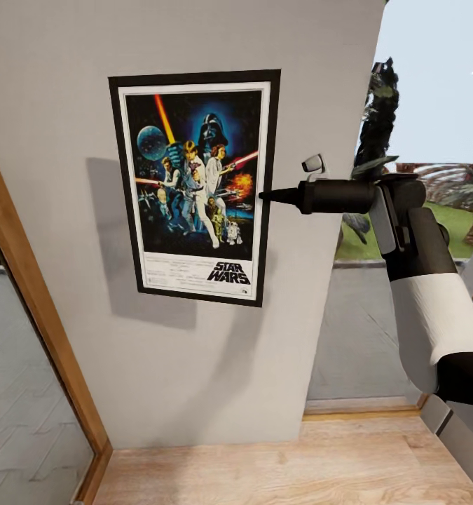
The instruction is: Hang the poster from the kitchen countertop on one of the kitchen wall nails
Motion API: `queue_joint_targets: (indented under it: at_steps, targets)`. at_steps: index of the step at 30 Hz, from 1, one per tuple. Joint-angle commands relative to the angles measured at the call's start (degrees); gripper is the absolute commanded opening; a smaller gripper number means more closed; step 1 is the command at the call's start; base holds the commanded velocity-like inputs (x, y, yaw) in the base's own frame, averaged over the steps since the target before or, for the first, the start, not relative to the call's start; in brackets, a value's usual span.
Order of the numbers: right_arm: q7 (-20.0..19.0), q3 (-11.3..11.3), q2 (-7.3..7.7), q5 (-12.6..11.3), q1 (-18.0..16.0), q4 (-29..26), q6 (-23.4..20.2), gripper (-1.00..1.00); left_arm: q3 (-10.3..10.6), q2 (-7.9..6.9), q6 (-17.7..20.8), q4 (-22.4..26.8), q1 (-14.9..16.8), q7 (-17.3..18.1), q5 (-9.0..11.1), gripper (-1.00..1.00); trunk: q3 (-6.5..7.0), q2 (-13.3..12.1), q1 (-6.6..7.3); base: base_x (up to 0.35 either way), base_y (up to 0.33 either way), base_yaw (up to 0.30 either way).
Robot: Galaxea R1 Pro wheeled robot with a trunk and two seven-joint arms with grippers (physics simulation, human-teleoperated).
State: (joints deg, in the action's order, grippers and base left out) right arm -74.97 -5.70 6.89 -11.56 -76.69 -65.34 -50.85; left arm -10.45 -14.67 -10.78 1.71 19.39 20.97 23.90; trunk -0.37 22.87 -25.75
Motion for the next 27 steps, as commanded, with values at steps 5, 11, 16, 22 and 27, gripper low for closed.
queue_joint_targets:
  at_steps: [5,11,16,22,27]
  targets:
    - [-0.2,-0.1,0.05,-0.4,0.0,0.0,-0.6,-1.0,-0.5,-0.01,-0.1,-0.1,0.0,0.3,-0.2,1.0,-0.04,0.0,-0.03,0.221,0.0,0.0]
    - [-0.2,-0.1,0.05,-0.4,0.0,0.0,-0.6,-1.0,-0.5,-0.01,-0.1,0.0,0.0,0.3,-0.2,1.0,-0.04,0.0,-0.03,0.307,0.0,0.0]
    - [-0.2,-0.1,0.05,-0.4,0.0,-0.1,-0.6,-1.0,-0.5,-0.01,-0.1,-0.1,0.0,0.3,-0.2,1.0,-0.04,0.0,-0.03,0.226,0.0,0.0]
    - [-0.2,-0.1,0.05,-0.4,0.0,-0.3,-0.6,-1.0,-0.5,-0.01,-0.1,0.0,0.0,0.3,-0.2,1.0,-0.04,0.0,-0.03,0.044,0.0,0.0]
    - [-0.2,-0.1,0.05,-0.4,0.0,-0.3,-0.6,-1.0,-0.5,-0.01,-0.1,0.0,0.0,0.3,-0.2,1.0,-0.04,0.0,-0.03,0.007,0.0,0.0]
